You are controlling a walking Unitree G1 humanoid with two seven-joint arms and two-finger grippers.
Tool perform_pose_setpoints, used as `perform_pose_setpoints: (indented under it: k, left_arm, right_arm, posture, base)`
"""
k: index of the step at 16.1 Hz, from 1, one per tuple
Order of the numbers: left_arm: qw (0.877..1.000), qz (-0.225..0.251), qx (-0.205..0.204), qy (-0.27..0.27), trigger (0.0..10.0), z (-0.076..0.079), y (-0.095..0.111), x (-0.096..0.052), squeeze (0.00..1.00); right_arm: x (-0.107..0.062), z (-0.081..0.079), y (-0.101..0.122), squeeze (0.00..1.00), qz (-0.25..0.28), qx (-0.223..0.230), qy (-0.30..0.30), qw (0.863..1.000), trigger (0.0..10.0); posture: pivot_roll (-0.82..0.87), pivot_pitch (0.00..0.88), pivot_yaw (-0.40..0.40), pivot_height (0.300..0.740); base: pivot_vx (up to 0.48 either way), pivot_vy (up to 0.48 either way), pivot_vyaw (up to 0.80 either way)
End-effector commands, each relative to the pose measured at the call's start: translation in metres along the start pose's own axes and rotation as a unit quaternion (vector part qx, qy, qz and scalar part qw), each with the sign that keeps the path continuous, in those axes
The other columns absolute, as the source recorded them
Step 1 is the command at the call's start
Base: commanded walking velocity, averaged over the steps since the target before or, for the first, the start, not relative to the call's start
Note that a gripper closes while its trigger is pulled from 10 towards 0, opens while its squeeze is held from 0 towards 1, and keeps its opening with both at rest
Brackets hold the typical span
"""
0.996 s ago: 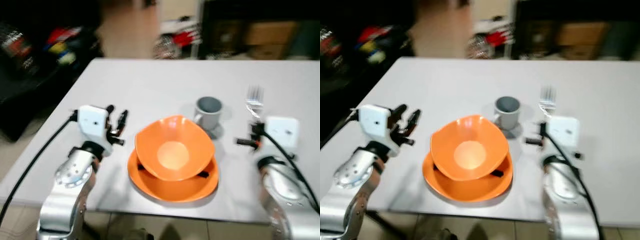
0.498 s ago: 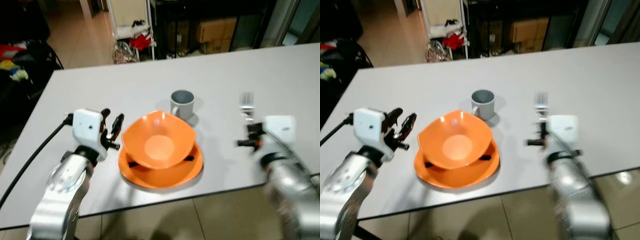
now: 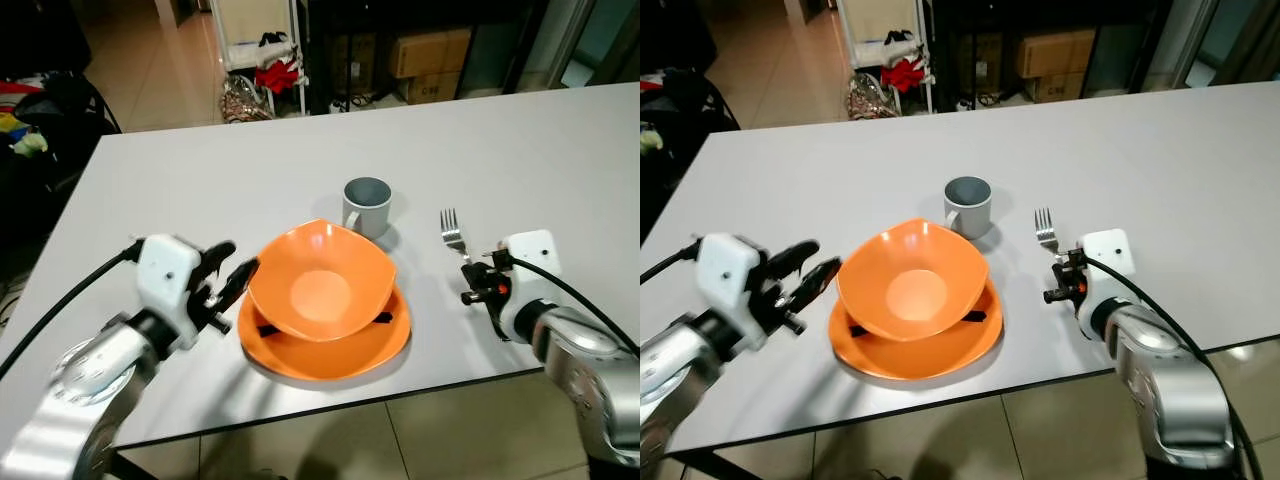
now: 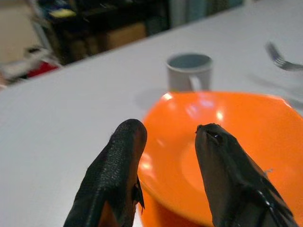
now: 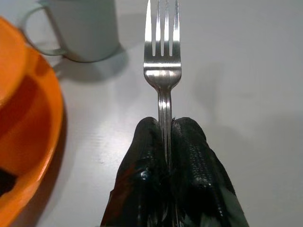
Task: Setting the table
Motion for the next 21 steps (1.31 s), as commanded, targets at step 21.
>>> perform_pose_setpoints:
  k: [21]
  left_arm:
    - [0.989,-0.066,-0.048,-0.126,10.0,0.028,0.002,-0.037,0.00]
  right_arm:
    - [0.051,-0.039,-0.030,0.00,-0.033,0.043,0.070,0.996,10.0]
  posture:
    - [0.06,0.000,0.045,0.740]
  base:
    - [0.000,0.000,0.00]
Point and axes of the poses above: a point about 5 cm out from each wrist's last joint towards the gripper, its own x axis pointing out of the wrist towards the gripper, its own y axis along the axis of the wrist's last joint, z = x × y, the point moved 4 cm from there along x, pointing out of the wrist towards the gripper, and after that the axes turned 9 degrees about -x, right-handed, at the moved point
